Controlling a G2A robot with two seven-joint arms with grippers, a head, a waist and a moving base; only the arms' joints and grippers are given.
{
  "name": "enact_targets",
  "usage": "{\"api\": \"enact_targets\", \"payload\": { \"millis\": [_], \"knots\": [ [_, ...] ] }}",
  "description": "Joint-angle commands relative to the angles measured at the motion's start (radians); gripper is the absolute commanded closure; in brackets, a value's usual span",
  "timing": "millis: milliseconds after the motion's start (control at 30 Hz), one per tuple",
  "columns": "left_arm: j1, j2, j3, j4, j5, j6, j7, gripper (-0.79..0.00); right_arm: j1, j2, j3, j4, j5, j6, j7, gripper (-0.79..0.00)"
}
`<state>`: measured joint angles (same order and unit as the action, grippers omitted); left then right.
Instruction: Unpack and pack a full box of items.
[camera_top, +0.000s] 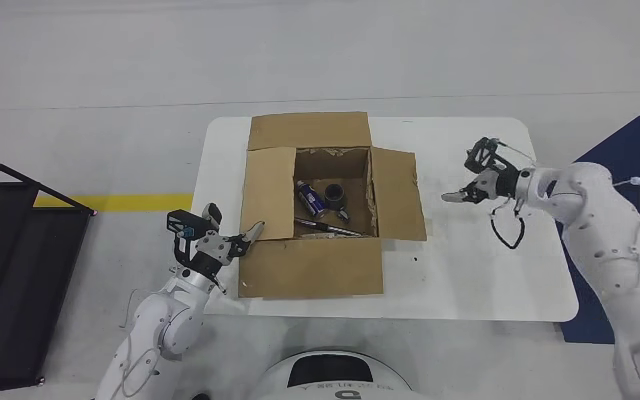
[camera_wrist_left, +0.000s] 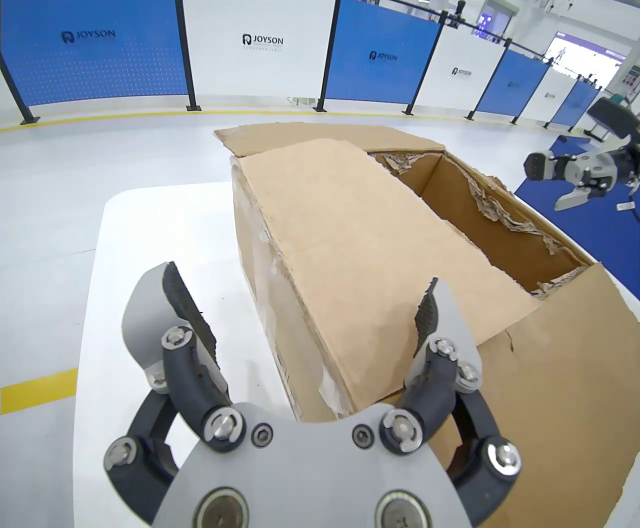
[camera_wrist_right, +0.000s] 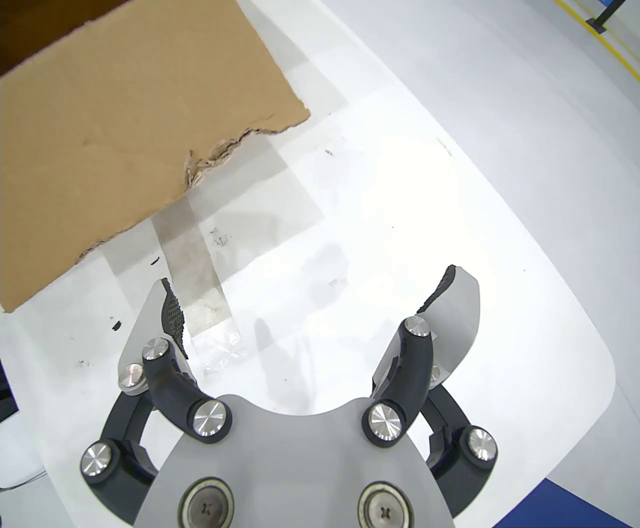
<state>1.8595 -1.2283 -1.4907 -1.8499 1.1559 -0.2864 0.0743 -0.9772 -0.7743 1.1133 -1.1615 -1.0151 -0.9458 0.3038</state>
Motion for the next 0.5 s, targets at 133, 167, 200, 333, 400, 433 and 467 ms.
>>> {"api": "enact_targets", "payload": {
  "millis": [133, 167, 200, 333, 400, 433, 467],
  "knots": [
    [0.0, 0.0, 0.0, 0.0, 0.0, 0.0, 0.0, -0.785, 0.084, -0.057, -0.148, 0.112, -0.049, -0.04, -0.038, -0.785],
    [0.0, 0.0, 0.0, 0.0, 0.0, 0.0, 0.0, -0.785, 0.103, -0.065, -0.162, 0.138, -0.052, -0.045, -0.043, -0.785],
    [0.0, 0.0, 0.0, 0.0, 0.0, 0.0, 0.0, -0.785, 0.118, -0.073, -0.175, 0.16, -0.056, -0.049, -0.05, -0.785],
    [0.0, 0.0, 0.0, 0.0, 0.0, 0.0, 0.0, -0.785, 0.166, -0.095, -0.208, 0.241, 0.014, -0.066, -0.121, -0.785],
    [0.0, 0.0, 0.0, 0.0, 0.0, 0.0, 0.0, -0.785, 0.176, -0.102, -0.22, 0.273, 0.118, -0.066, -0.161, -0.785],
    [0.0, 0.0, 0.0, 0.0, 0.0, 0.0, 0.0, -0.785, 0.177, -0.105, -0.232, 0.279, 0.194, -0.066, -0.169, -0.785],
    [0.0, 0.0, 0.0, 0.0, 0.0, 0.0, 0.0, -0.785, 0.176, -0.107, -0.244, 0.284, 0.301, -0.066, -0.172, -0.785]
  ]
}}
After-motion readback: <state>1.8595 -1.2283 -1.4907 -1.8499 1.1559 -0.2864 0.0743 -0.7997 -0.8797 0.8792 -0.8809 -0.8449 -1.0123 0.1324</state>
